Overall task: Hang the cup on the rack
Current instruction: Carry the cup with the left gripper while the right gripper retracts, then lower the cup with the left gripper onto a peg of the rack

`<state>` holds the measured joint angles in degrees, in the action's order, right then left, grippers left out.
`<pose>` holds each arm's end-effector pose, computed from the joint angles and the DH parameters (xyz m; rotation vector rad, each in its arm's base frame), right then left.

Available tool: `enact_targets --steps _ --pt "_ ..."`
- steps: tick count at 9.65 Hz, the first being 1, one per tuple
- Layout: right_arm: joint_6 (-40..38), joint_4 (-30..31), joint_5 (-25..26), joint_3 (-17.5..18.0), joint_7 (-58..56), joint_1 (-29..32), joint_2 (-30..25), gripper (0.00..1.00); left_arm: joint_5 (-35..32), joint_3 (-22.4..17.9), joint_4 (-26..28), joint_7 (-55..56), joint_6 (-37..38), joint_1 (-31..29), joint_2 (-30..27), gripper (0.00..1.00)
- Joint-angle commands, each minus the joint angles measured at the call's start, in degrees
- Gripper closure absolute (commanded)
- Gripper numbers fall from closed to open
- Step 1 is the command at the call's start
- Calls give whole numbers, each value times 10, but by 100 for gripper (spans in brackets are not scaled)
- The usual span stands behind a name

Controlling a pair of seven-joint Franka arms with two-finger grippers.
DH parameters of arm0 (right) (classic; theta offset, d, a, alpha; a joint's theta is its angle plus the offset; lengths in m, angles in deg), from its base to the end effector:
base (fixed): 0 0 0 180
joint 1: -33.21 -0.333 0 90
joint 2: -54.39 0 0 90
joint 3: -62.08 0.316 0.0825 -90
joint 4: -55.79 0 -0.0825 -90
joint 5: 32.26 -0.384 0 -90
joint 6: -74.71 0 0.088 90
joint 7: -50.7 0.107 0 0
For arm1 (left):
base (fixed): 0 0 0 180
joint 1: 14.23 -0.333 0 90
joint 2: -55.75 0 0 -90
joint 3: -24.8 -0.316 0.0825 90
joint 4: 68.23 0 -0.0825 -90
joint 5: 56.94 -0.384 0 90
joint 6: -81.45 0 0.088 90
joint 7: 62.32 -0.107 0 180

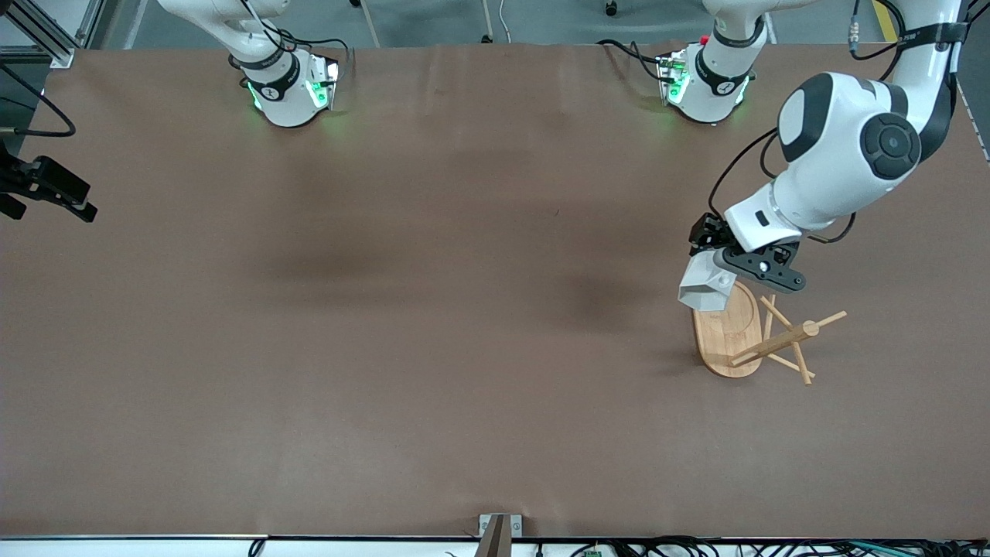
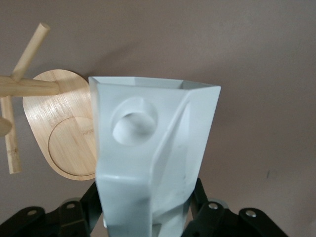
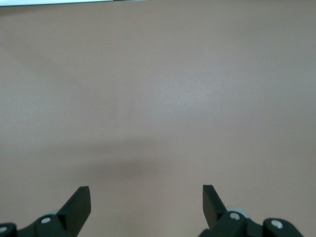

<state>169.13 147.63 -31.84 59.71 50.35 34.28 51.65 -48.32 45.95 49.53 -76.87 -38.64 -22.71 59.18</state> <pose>0.5464 -0.0342 0.6427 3.1287 -0.0841 0.1450 0.5436 -0.1276 0.4094 2.9311 -0.5912 -0.0201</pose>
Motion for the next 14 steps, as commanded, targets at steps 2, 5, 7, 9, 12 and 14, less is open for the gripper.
enact_targets --steps 2,5,7,9,12,14 --pt "-34 -7 7 -1 1 4 6 0 -11 -14 12 -42 -14 4 23 99" --pt "-34 -7 6 -1 2 4 6 0 -12 -31 6 -70 -13 4 24 99" --pt "-34 -7 5 -1 2 4 7 0 -12 -36 -1 -83 -13 4 25 99" --pt "-34 -6 5 -2 2 7 8 0 -12 -42 -16 -96 -13 4 38 99" --pt "-29 -7 5 -3 1 13 12 0 -12 -51 -34 -107 -14 8 56 99" --pt "-29 -7 5 -3 1 13 12 0 -12 -59 -43 -119 -14 12 65 100"
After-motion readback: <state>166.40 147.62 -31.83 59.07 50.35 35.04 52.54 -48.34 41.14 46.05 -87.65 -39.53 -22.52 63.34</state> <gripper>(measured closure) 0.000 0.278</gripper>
